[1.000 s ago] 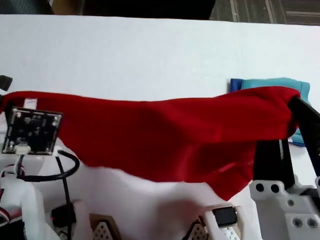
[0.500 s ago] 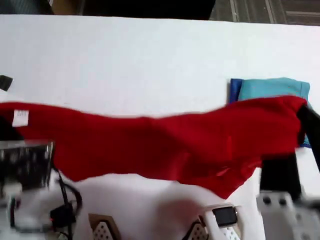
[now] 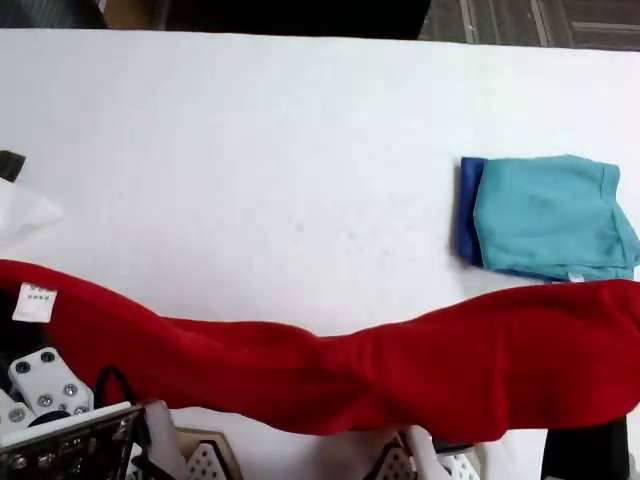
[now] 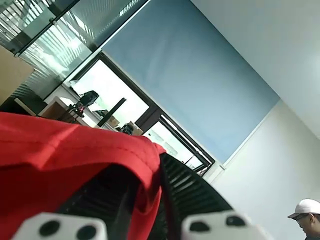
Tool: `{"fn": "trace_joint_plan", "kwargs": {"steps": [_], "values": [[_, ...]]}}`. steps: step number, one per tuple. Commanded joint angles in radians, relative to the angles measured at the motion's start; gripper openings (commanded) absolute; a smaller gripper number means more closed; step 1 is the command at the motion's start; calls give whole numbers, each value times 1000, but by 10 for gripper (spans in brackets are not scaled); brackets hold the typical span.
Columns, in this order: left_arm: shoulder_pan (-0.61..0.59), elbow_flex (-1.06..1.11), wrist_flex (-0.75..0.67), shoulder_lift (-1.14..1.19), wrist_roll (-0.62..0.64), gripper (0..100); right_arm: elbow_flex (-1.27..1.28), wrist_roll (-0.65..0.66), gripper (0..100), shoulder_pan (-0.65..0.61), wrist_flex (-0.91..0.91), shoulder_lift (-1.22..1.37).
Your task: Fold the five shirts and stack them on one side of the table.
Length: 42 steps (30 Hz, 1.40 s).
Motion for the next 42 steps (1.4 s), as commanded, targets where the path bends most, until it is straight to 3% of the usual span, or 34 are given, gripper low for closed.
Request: {"fn": "trace_joint_plan", "kwargs": {"steps": [1,5,13,42], "values": [[-5,-16,9,3,12,24,20,9,20,7,4,2],[-5,2,43,5,32,24,89,9,20,8,4,-7],[-6,180,-69,3,44,24,189,8,20,81,-54,-7],[-6,24,29,2,43,24,221,11,20,85,-53,-136]]}}
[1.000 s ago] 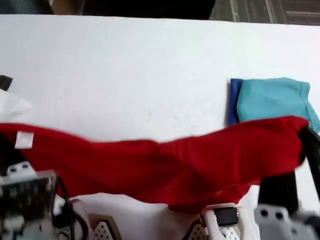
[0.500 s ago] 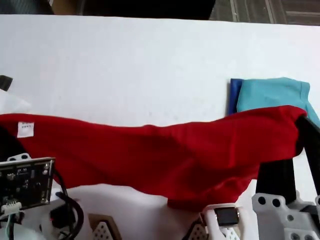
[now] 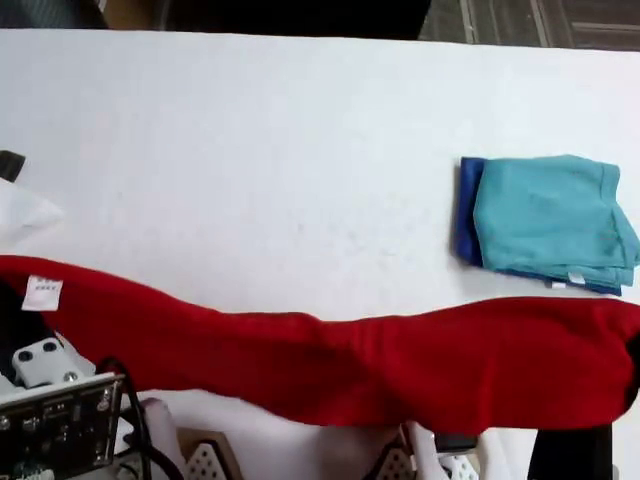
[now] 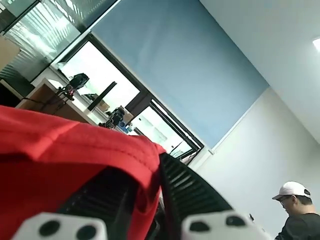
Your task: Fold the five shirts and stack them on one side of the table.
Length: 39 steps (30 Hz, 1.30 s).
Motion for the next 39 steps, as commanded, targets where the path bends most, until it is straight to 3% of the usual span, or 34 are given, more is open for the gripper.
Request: {"fn": "trace_joint_plan", "kwargs": {"steps": [1,10,17,22,33,39], "values": [[2,-18,-2,3,3,24,40,9,20,7,-22,7],[8,136,-132,126,55,24,368,-2,20,5,-194,7],[189,159,-264,347,54,24,738,-2,20,7,-524,19],[238,159,-350,578,51,24,896,-2,20,8,-684,134],[273,145,-540,1037,-26,24,899,0,20,31,-998,611],[304,35,-542,1231,-29,24,730,-40,20,79,-1007,924]]}}
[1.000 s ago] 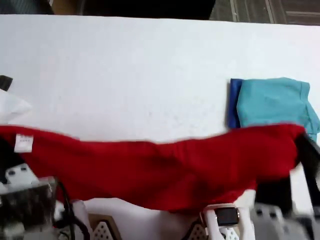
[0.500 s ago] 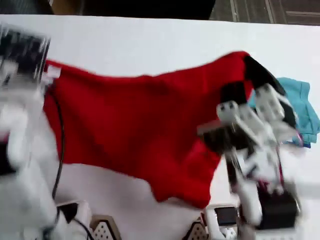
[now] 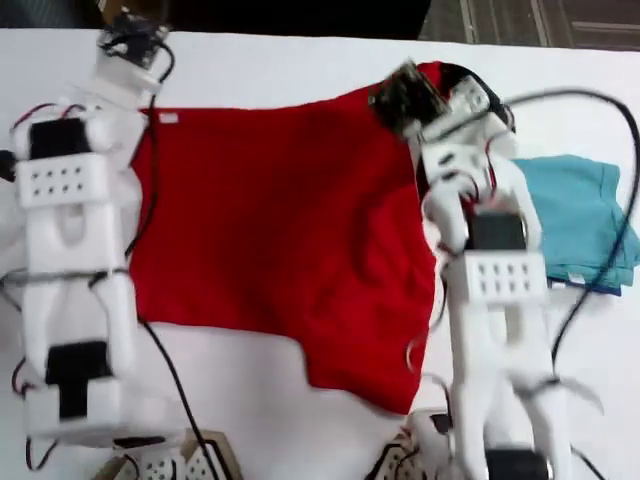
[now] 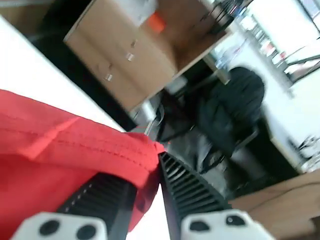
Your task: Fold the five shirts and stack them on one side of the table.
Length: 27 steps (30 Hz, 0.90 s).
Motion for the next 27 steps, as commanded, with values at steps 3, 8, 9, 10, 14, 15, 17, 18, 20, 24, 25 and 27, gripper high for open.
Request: {"fn": "trace_joint_plan", "kwargs": {"steps": [3,8,9,10,14,15,17,18,20,24,25,27], "values": [[12,-159,-18,143,-11,24,-204,-133,20,56,18,240],[12,-278,5,282,-11,24,-339,-184,20,61,110,421],[11,-305,9,311,-11,24,-364,-184,20,59,120,456],[9,-331,9,344,-11,24,-388,-184,20,59,130,495],[8,-409,23,488,-12,24,-493,-189,20,61,173,648],[8,-427,31,525,-12,24,-516,-189,20,61,183,687],[11,-475,51,597,-12,24,-563,-189,20,58,203,766],[11,-503,60,632,-12,24,-586,-189,20,56,214,806],[12,-561,78,701,-12,24,-629,-190,20,56,231,880],[11,-693,147,833,-12,24,-706,-190,20,56,286,1004],[14,-725,172,864,-12,24,-723,-190,20,56,302,1029],[15,-789,215,921,-12,24,-750,-192,20,56,323,1066]]}}
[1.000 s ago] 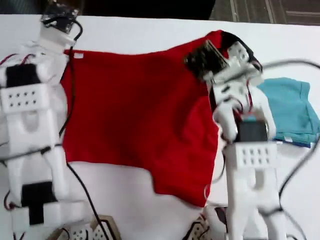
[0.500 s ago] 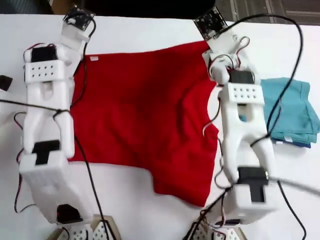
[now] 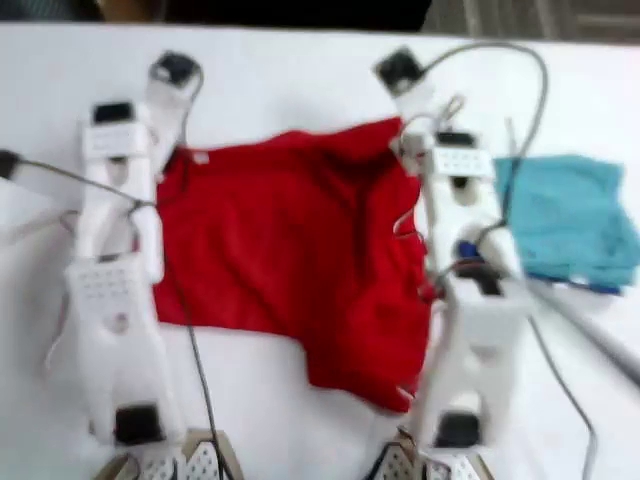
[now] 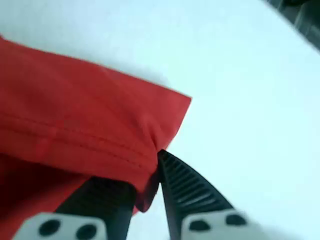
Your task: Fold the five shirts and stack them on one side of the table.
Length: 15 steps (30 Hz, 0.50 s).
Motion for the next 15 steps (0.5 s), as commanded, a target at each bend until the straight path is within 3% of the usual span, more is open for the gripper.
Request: {"fn": "trace_joint_plan", "kwargs": {"steps": [1,7,13,15], "values": [[6,-145,75,64,-12,24,-86,-8,20,12,35,42],[-3,-367,226,143,-12,24,-164,-98,20,16,110,42],[9,-684,494,147,-34,24,-229,-104,20,8,315,-58],[-2,-694,494,135,-40,24,-226,-103,20,5,372,-104]]}}
